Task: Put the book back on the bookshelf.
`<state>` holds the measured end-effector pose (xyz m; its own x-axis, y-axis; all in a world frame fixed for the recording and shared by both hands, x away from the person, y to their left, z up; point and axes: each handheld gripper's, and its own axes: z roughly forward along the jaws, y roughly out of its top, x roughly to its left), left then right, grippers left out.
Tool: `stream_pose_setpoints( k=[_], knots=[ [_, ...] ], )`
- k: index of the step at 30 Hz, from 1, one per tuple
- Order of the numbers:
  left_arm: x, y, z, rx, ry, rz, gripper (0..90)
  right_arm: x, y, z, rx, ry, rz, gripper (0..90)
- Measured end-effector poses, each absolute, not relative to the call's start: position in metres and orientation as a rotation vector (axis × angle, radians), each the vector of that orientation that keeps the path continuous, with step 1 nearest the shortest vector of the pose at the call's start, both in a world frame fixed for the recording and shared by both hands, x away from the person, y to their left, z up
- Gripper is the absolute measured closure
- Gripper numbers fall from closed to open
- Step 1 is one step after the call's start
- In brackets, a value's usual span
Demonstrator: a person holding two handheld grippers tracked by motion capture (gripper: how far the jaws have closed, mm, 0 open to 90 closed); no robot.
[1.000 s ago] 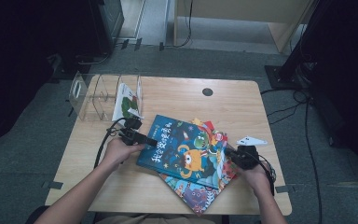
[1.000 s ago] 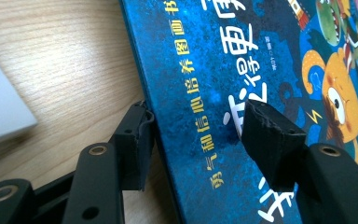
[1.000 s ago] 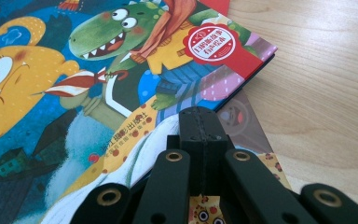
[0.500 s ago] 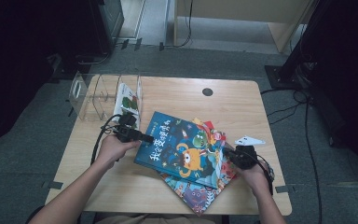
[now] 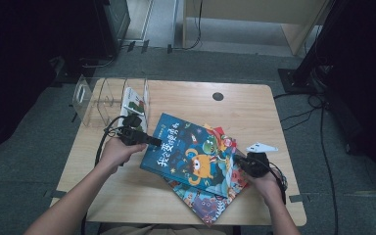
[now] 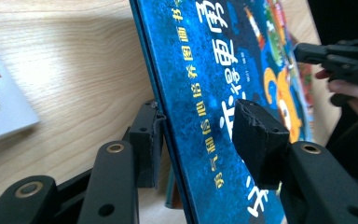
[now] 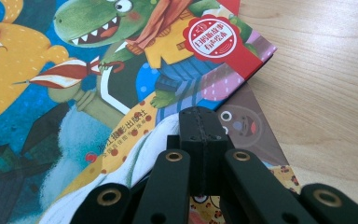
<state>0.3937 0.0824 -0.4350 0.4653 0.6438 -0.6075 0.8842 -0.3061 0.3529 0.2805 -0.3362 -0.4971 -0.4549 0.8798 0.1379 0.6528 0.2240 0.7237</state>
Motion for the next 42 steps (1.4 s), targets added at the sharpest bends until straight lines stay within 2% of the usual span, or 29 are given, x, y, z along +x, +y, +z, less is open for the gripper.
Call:
stream_pose_setpoints(
  k=[12, 16, 33, 36, 42],
  knots=[
    [0.397, 0.08, -0.423, 2.067, 1.264, -0.513, 55.0, 0.284, -0.329, -0.498, 1.425, 2.208, 1.092, 90.0],
    [0.398, 0.085, -0.417, 2.007, 1.255, -0.531, 56.9, 0.285, -0.326, -0.498, 1.414, 2.215, 1.094, 90.0],
    [0.402, 0.082, -0.395, 2.051, 1.251, -0.587, 59.0, 0.289, -0.318, -0.499, 1.383, 2.226, 1.108, 90.0],
    [0.403, 0.08, -0.394, 2.048, 1.247, -0.631, 59.4, 0.29, -0.315, -0.499, 1.377, 2.227, 1.111, 90.0],
    [0.4, 0.074, -0.392, 2.024, 1.212, -0.673, 64.5, 0.291, -0.303, -0.499, 1.307, 2.267, 1.11, 90.0]
  ],
)
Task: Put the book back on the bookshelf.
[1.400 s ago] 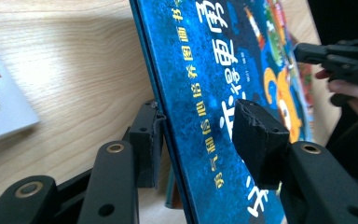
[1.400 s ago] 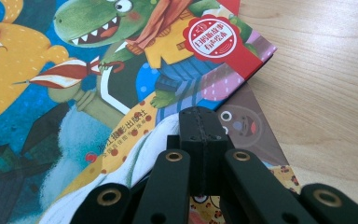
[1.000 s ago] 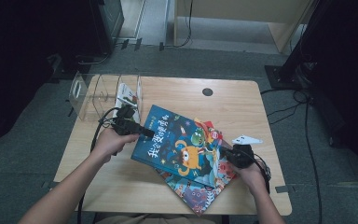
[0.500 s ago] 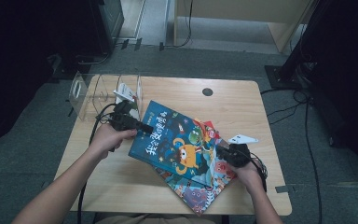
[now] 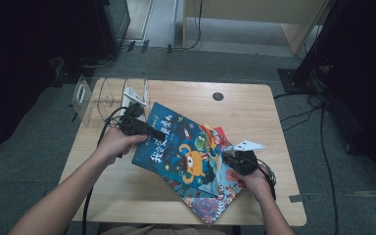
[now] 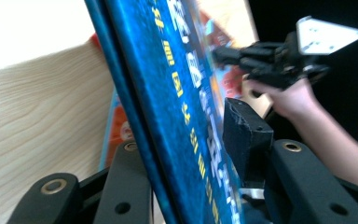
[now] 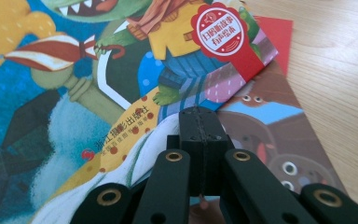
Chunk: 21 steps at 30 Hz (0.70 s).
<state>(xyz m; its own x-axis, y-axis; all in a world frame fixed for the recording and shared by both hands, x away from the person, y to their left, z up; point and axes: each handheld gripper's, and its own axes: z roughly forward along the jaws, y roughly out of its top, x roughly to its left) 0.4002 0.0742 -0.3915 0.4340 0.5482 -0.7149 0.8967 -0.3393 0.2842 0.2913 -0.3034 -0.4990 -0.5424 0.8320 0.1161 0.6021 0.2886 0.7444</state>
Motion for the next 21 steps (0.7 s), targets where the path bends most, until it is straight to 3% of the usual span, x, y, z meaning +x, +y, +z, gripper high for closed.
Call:
stream_pose_setpoints(
  k=[21],
  knots=[
    [0.404, 0.084, -0.376, 2.004, 1.227, -0.722, 73.9, 0.299, -0.29, -0.499, 1.244, 2.307, 1.13, 90.0]
  ],
)
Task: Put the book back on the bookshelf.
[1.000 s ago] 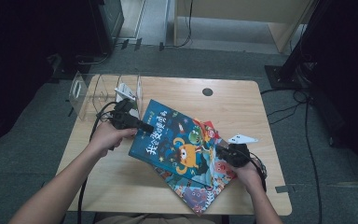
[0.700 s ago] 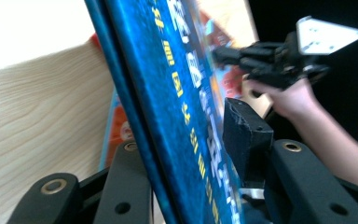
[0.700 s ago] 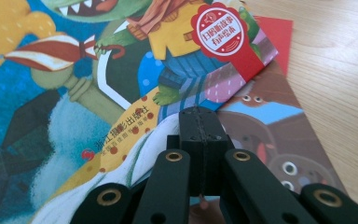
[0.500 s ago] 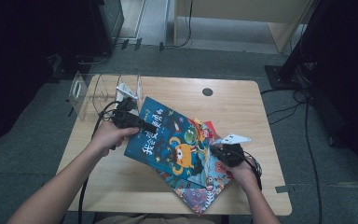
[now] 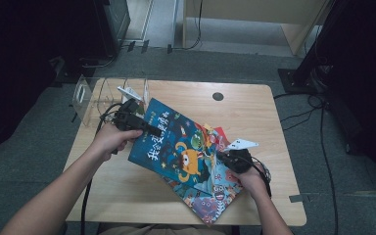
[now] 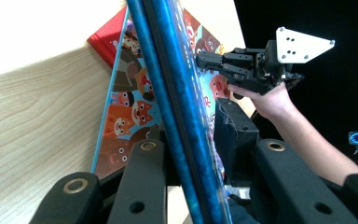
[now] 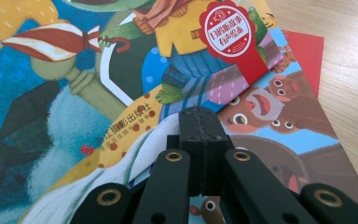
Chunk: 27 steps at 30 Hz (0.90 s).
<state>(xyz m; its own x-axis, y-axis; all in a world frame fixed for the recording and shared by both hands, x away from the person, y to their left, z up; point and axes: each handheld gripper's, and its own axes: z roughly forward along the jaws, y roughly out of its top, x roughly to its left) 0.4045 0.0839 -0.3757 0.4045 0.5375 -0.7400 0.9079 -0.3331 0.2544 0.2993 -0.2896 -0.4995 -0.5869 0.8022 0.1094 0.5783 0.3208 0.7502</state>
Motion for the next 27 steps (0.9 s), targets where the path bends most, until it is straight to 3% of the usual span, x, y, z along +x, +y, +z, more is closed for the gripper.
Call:
stream_pose_setpoints(
  k=[19, 27],
  knots=[
    [0.408, 0.088, -0.363, 1.991, 1.267, -0.755, 78.5, 0.304, -0.281, -0.5, 1.204, 2.341, 1.145, 89.9],
    [0.412, 0.093, -0.361, 1.971, 1.293, -0.767, 79.7, 0.305, -0.279, -0.5, 1.179, 2.358, 1.158, 84.1]
  ],
)
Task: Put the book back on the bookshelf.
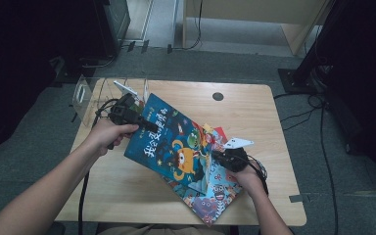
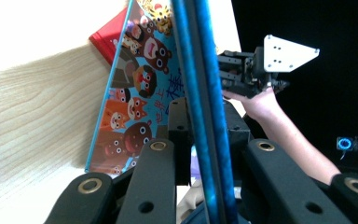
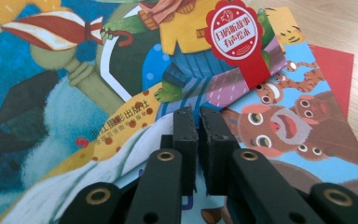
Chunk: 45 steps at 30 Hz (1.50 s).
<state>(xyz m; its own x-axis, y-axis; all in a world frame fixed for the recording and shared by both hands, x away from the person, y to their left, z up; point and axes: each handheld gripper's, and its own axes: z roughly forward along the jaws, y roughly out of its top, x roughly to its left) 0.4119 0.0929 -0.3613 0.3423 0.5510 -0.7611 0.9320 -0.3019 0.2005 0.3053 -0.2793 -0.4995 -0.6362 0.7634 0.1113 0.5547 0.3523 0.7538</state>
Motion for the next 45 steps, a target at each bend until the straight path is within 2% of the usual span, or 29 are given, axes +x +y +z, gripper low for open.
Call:
stream_pose_setpoints(
  k=[12, 23, 25, 29, 32, 45],
  knots=[
    [0.419, 0.102, -0.346, 1.963, 1.334, -0.771, 82.5, 0.307, -0.279, -0.498, 1.128, 2.389, 1.151, 75.0],
    [0.42, 0.105, -0.325, 2.021, 1.356, -0.724, 82.3, 0.307, -0.28, -0.498, 1.122, 2.395, 1.145, 73.1],
    [0.42, 0.104, -0.319, 2.037, 1.351, -0.707, 82.4, 0.307, -0.28, -0.498, 1.121, 2.397, 1.151, 68.8],
    [0.42, 0.101, -0.307, 2.065, 1.347, -0.666, 82.0, 0.308, -0.279, -0.5, 1.1, 2.389, 1.164, 51.6],
    [0.421, 0.1, -0.3, 2.073, 1.346, -0.654, 82.1, 0.308, -0.278, -0.501, 1.076, 2.392, 1.157, 48.4],
    [0.423, 0.113, -0.277, 2.045, 1.34, -0.628, 82.0, 0.305, -0.275, -0.502, 1.018, 2.398, 1.137, 44.0]
  ],
)
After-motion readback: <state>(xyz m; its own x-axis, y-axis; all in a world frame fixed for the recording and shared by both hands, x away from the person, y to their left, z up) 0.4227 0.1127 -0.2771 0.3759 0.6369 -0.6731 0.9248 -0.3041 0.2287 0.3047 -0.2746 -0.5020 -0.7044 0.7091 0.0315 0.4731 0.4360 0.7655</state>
